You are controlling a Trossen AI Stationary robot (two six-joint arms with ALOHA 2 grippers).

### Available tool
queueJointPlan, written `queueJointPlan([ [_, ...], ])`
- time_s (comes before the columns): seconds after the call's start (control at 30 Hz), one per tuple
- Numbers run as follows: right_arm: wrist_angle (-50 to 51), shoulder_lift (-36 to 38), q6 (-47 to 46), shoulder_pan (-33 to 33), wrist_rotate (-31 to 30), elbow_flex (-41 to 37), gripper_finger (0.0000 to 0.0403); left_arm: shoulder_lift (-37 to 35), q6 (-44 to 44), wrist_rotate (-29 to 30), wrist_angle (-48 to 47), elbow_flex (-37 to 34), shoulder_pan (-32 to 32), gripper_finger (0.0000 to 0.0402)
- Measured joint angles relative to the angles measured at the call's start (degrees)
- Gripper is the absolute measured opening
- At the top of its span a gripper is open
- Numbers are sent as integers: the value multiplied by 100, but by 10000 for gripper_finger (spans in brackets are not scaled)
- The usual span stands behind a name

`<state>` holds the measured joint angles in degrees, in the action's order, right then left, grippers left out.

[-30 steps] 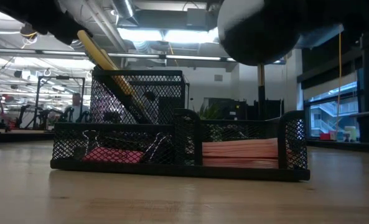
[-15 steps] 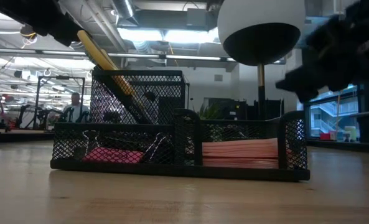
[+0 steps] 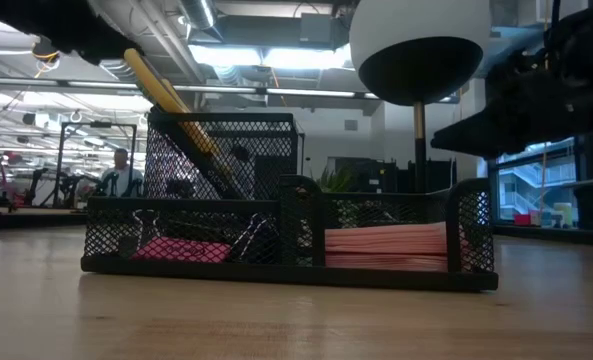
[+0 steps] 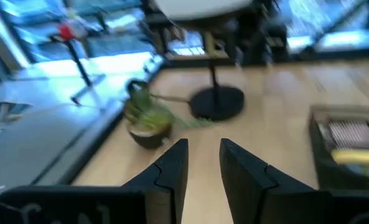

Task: Pick and place office supplies into organizer
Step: Return to Home Position

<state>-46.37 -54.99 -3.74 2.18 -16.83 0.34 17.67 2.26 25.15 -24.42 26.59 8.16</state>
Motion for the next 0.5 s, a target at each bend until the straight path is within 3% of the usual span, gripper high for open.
queueJointPlan([
  [0.17, 381, 502, 211, -162, -1, 0, 154, -763, 28, 518, 178, -92, -3, 86],
  [0.4, 1157, 1392, 274, -258, -1, 0, 154, -1750, 589, 524, 1015, -1066, -2, 86],
  [0.5, 1471, 1812, 274, -258, 0, 0, 154, -1764, 545, 474, 1142, -1299, 0, 86],
])
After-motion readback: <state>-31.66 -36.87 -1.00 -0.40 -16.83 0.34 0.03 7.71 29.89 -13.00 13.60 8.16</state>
